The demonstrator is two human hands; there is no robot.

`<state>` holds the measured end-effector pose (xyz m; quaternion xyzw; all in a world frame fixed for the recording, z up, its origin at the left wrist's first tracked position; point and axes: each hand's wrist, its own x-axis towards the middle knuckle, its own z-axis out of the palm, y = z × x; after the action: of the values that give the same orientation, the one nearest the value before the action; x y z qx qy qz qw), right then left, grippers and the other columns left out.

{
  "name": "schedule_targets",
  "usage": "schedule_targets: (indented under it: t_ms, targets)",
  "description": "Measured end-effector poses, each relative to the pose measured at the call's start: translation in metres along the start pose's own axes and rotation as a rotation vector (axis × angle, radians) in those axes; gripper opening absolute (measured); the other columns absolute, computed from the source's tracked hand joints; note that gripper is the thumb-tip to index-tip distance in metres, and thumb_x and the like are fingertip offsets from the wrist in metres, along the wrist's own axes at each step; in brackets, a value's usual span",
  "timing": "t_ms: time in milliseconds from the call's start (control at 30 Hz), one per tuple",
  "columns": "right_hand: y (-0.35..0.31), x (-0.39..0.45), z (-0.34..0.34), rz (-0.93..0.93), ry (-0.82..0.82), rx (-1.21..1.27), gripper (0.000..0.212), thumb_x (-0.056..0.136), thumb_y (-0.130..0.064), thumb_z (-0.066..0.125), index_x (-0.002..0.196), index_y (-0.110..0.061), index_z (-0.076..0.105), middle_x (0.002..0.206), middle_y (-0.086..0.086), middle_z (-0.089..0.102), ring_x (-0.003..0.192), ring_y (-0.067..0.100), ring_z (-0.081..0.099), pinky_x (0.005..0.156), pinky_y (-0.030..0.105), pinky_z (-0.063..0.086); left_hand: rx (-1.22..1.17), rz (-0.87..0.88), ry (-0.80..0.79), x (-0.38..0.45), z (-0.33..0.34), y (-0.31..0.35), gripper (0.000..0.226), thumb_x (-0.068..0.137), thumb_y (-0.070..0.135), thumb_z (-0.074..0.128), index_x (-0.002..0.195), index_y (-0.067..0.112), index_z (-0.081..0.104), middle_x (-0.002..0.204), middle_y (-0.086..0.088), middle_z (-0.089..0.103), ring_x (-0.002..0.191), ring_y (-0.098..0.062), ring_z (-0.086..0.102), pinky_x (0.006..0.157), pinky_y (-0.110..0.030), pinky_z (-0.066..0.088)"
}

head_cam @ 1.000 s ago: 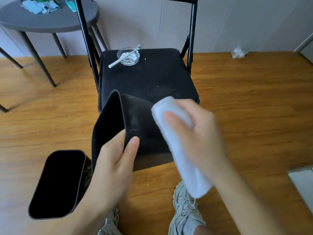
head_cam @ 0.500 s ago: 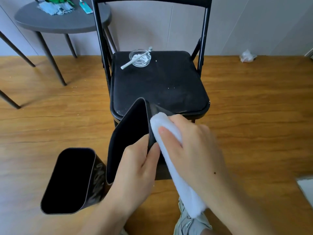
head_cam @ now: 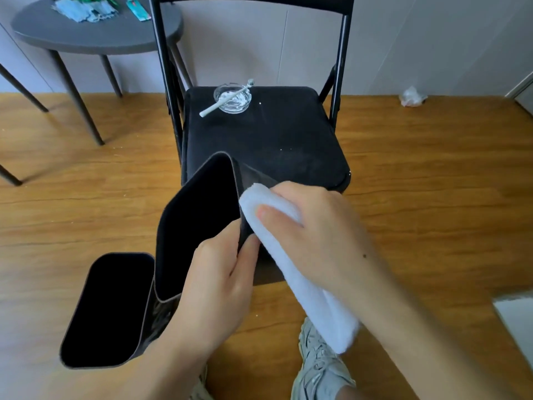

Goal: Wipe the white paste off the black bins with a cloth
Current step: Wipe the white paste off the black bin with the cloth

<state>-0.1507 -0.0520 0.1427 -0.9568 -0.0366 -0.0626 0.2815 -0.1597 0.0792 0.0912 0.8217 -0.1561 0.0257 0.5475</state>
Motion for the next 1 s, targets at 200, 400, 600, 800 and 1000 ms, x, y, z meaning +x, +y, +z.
schedule_targets:
  t_ms: [200,400,600,800,1000]
  targets:
    - [0.000,0.076,0.020,0.128,0.098,-0.007,0.030,0.091,-0.031,0.043,0.065,-0.017,0.036,0.060,-0.003,0.043,0.057,0.021,0.042,0.048,0.030,0.024,0.017,0.021,-0.020,-0.012,-0.001,0.009,0.040,0.097,0.036,0.040,0.073,0.004,0.047,0.056,-0.007,0.045,0.049,-0.025,0.041,0.045,-0.038,0.030]
    - [0.044,0.118,-0.010,0.334,0.124,0.047,0.024,0.078,-0.032,0.041,0.060,-0.019,0.033,0.060,-0.005,0.035,0.056,0.021,0.030,0.053,0.027,0.025,-0.029,0.003,-0.020,-0.015,-0.001,0.005,0.027,0.097,0.031,0.046,0.073,0.020,0.052,0.057,-0.002,0.050,0.048,-0.018,0.048,0.042,-0.027,0.033]
    - [0.086,0.038,-0.061,0.444,0.361,0.307,0.022,0.090,-0.026,0.052,0.076,-0.009,0.056,0.068,0.004,0.044,0.062,0.017,0.041,0.057,0.028,0.032,-0.188,-0.098,0.103,-0.008,-0.014,0.001,0.051,0.090,0.045,0.047,0.086,-0.005,0.056,0.075,-0.024,0.056,0.065,-0.032,0.052,0.056,-0.032,0.038]
    - [0.107,-0.028,-0.033,0.667,0.322,0.473,0.026,0.091,-0.031,0.054,0.081,-0.007,0.058,0.074,0.018,0.050,0.066,0.028,0.046,0.061,0.034,0.037,-0.334,-0.243,0.164,-0.004,-0.014,0.012,0.061,0.086,0.051,0.049,0.090,-0.010,0.054,0.081,-0.033,0.055,0.079,-0.049,0.055,0.071,-0.059,0.048]
    - [0.135,-0.044,-0.031,1.026,0.278,0.755,0.024,0.091,-0.040,0.058,0.079,-0.020,0.061,0.061,-0.003,0.061,0.056,0.012,0.060,0.056,0.026,0.040,-0.575,-0.452,0.167,-0.005,-0.009,0.013,0.036,0.099,0.019,0.046,0.086,0.019,0.079,0.094,-0.013,0.076,0.094,-0.033,0.072,0.091,-0.060,0.051]
